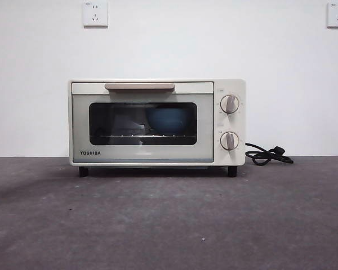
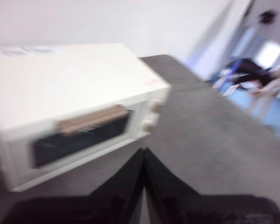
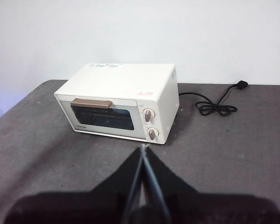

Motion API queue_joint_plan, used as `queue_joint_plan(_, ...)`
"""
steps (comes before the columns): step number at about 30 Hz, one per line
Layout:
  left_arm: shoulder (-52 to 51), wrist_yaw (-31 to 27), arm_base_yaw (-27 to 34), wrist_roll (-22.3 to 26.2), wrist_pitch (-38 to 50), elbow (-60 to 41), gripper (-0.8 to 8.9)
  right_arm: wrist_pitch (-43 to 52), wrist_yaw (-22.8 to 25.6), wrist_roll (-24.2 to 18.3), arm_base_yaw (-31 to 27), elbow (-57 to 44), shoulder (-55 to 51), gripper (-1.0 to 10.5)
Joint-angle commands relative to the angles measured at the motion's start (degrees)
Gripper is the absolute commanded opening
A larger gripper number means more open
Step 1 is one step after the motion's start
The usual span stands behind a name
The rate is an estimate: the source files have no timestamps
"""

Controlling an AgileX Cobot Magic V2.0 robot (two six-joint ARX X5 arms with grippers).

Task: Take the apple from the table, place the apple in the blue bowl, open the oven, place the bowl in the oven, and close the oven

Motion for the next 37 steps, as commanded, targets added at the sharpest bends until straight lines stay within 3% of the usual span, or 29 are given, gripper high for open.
queue_joint_plan(1, -0.1, -4.9, 0.2, 11.0, 0.4, -0.2, -0.04, -1.4, 0.2, 0.3, 0.1, -0.2, -0.2, 0.0)
queue_joint_plan(7, -1.4, -7.5, 0.5, 19.9, 5.0, -1.5, -0.04, -1.4, 0.2, 0.3, 0.1, -0.2, -0.2, 0.0)
queue_joint_plan(14, -12.6, -8.0, 3.5, 20.6, 25.7, -17.4, -0.04, -1.4, 0.2, 0.3, 0.1, -0.2, -0.2, 0.0)
queue_joint_plan(18, -23.8, -14.5, 3.6, 18.8, 35.7, -33.9, -0.04, -1.4, 0.2, 0.3, 0.1, -0.2, -0.2, 0.0)
queue_joint_plan(23, -38.8, -26.9, 3.7, 10.6, 42.8, -54.7, -0.04, -1.4, 0.2, 0.3, 0.1, -0.2, -0.2, 0.0)
queue_joint_plan(27, -49.4, -34.2, 4.1, 6.4, 42.8, -66.5, -0.04, -1.4, 0.2, 0.3, 0.1, -0.2, -0.2, 0.0)
queue_joint_plan(32, -57.9, -31.9, 4.9, 4.6, 38.9, -73.1, -0.04, -1.4, 0.2, 0.3, 0.1, -0.2, -0.2, 0.0)
queue_joint_plan(37, -57.7, -29.2, 5.1, 4.7, 30.7, -73.8, -0.04, -1.4, 0.2, 0.3, 0.0, -0.2, -0.2, 0.0)
